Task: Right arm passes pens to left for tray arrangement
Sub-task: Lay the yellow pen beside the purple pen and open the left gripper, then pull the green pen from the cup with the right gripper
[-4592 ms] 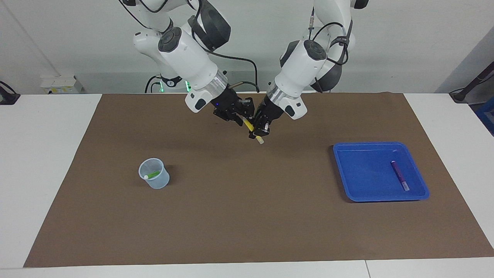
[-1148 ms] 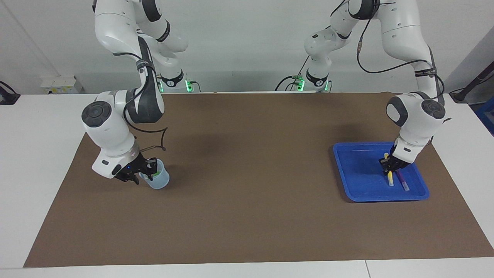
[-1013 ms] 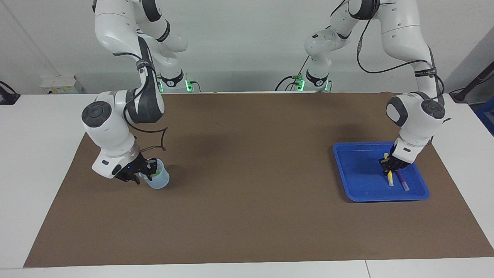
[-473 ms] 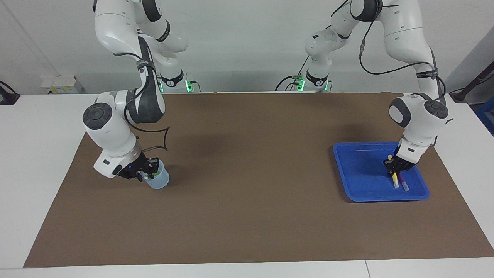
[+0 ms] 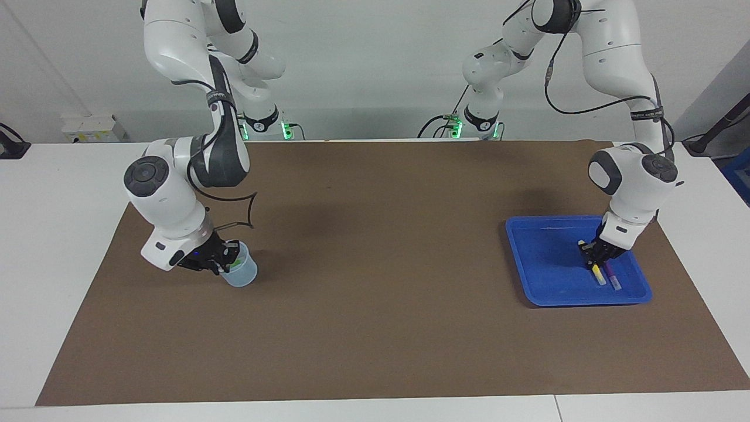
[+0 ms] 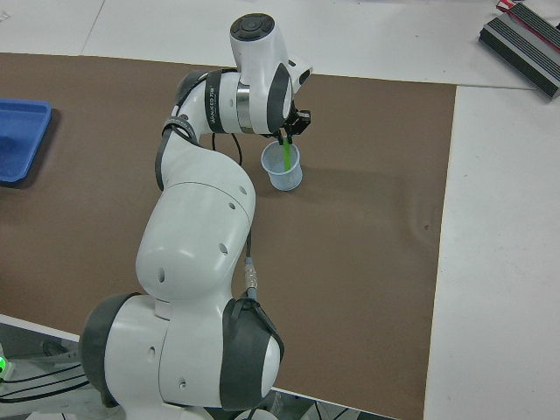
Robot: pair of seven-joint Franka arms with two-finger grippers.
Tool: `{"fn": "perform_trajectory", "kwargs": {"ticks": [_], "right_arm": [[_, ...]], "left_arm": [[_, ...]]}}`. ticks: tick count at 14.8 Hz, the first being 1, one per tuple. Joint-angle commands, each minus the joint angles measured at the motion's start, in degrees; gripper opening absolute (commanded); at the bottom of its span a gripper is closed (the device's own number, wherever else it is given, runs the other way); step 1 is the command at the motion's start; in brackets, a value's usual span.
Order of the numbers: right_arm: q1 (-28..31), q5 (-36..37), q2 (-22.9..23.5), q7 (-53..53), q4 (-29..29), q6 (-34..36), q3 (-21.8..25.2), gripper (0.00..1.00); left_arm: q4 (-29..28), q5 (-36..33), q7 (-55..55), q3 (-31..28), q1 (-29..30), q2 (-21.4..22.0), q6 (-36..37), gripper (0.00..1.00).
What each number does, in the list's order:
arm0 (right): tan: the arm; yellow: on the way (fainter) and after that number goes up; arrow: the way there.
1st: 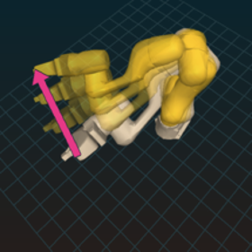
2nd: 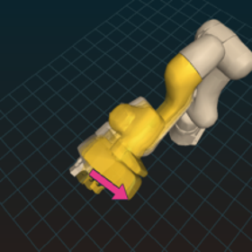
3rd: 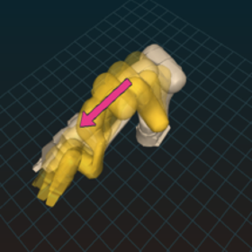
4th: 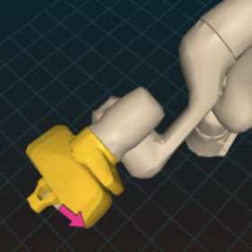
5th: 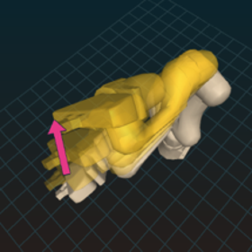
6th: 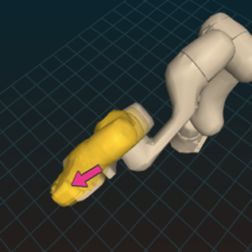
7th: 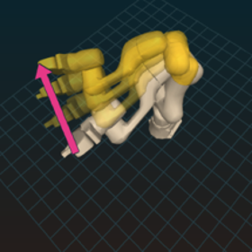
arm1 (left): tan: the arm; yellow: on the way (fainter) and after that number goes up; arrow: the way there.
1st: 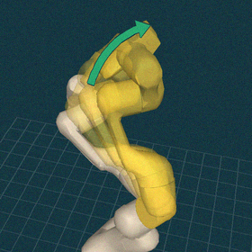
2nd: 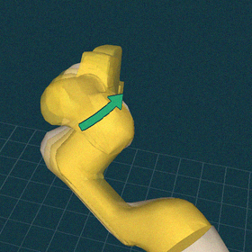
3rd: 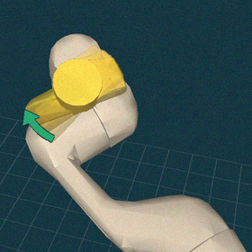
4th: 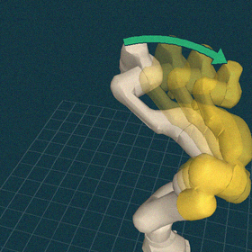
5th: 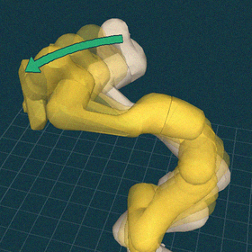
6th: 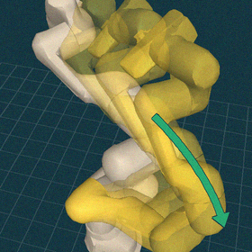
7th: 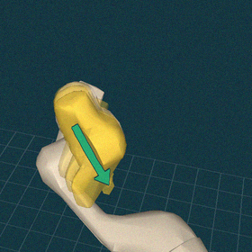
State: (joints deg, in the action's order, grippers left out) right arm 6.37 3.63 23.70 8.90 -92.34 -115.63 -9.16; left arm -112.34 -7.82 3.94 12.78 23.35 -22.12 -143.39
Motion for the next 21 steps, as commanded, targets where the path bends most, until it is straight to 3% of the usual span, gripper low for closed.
{"fn": "perform_trajectory", "kwargs": {"ticks": [1,5,11,15,17,19,21], "right_arm": [[0.66,-0.64,0.21,-0.55,1.02,1.63,-0.59,0.0],[0.48,-1.08,-1.01,-0.55,6.36,9.52,-0.68,0.0],[0.66,-5.3,-9.18,-2.65,7.26,17.0,-0.59,0.0],[0.75,-13.37,-10.95,-10.1,10.59,22.99,-0.24,0.0],[0.48,-16.79,-11.04,-15.55,10.42,22.3,-0.33,0.0],[-0.13,-19.87,-11.39,-24.07,9.81,20.81,-0.59,0.0],[-0.48,-25.22,-11.48,-31.63,8.76,19.14,-0.68,0.0]], "left_arm": [[0.37,-1.15,-1.3,0.14,0.03,-0.73,1.52,0.68],[6.16,-0.97,-1.56,0.31,-0.67,-0.55,11.09,0.68],[9.33,0.6,-7.61,1.45,-2.16,1.46,17.96,0.69],[9.77,11.94,-21.56,2.33,-5.58,6.99,21.74,0.77],[9.77,12.04,-30.61,3.03,-7.51,8.67,23.41,0.82],[9.6,12.04,-38.97,3.04,-10.59,10.07,26.3,1.0],[9.6,12.04,-47.84,3.12,-13.92,11.65,29.55,1.0]]}}
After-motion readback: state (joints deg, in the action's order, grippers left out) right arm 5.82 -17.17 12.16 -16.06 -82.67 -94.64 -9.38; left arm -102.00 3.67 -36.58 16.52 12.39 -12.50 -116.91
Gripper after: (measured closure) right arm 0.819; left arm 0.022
